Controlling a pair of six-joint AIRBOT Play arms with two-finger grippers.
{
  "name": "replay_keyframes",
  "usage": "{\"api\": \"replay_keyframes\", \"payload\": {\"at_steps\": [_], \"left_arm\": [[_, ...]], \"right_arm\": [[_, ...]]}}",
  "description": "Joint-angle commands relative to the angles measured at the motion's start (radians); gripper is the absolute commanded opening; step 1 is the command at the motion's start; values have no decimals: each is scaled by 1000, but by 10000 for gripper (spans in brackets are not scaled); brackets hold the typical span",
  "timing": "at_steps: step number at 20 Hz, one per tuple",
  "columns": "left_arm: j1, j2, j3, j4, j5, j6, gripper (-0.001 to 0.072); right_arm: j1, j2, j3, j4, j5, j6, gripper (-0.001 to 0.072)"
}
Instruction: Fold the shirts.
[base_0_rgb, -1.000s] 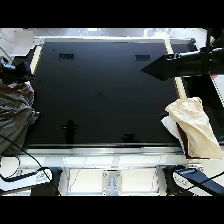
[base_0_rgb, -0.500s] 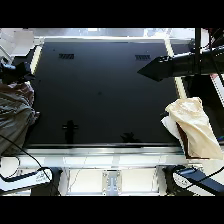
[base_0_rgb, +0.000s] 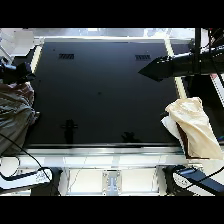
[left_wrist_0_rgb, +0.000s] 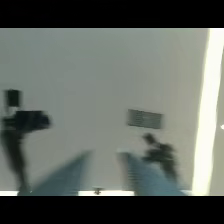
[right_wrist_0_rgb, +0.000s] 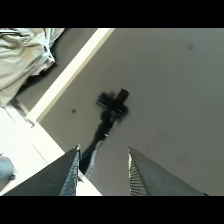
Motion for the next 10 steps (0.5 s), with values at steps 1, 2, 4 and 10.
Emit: {"api": "replay_keyframes", "payload": {"at_steps": [1,2,4,10], "left_arm": [[18,-24,0,327,81,23,540],[41,-31,0,425,100,-28,540],[139,-51,0,468,121,-131,539],[459,-104,-2,460,95,-243,540]], "right_arm": [[0,-1,0,-47,0,0,333],[0,-1,0,-56,0,0,333],[0,-1,0,-68,0,0,333],[1,-1,0,-76,-10,1,333]]}}
